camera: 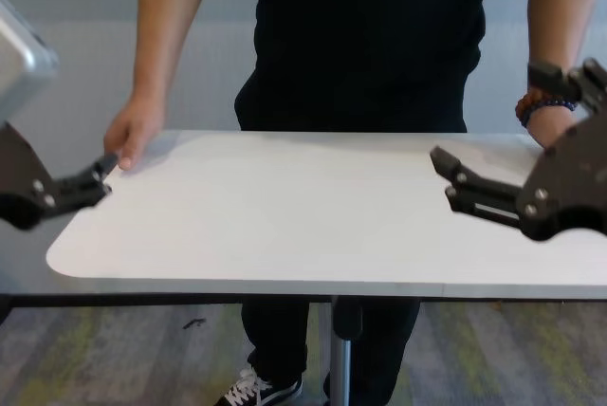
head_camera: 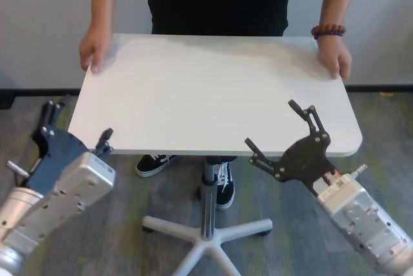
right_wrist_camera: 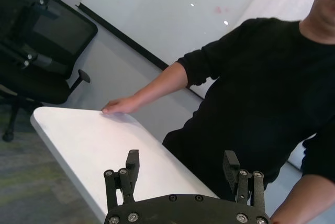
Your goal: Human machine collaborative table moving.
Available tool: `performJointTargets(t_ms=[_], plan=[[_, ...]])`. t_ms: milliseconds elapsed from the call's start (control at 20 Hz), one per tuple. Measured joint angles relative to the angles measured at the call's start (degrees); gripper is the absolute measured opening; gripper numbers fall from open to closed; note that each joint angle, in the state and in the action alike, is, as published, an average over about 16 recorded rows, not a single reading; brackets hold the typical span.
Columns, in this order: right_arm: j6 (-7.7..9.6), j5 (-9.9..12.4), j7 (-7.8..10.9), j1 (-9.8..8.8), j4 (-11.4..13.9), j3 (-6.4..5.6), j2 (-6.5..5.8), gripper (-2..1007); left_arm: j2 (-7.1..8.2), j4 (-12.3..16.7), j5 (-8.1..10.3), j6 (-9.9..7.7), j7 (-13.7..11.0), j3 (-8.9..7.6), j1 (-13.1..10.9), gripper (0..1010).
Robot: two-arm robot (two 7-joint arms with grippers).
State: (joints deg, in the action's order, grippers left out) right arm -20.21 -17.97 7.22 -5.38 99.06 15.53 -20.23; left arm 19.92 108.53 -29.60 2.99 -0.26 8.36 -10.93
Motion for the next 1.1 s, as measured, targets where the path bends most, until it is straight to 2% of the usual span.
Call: performJointTargets(t_ms=[200, 500, 800, 1100], plan=[[0.34, -1.2, 0.39, 0.25, 1.1, 0.61, 0.09, 1001, 0.11, 0.9, -0.87, 0.34, 0.3, -0.98, -0.3, 1000], [0.92, -2.9, 0.92, 1.27, 1.1, 1.61, 0.04, 1001, -0.2, 0.5, -1.31, 0.95, 0.2, -1.67, 0.1, 1000], [0.86, -3.3, 1.23, 1.71, 0.6, 2.28, -0.1, 1001, -0.49, -0.4, -1.61, 1.2, 0.3, -1.63, 0.2, 1000], [0.87, -3.3, 1.17, 1.75, 0.5, 2.22, -0.12, 1001, -0.56, -0.8, -1.69, 1.2, 0.3, -1.54, 0.2, 1000]])
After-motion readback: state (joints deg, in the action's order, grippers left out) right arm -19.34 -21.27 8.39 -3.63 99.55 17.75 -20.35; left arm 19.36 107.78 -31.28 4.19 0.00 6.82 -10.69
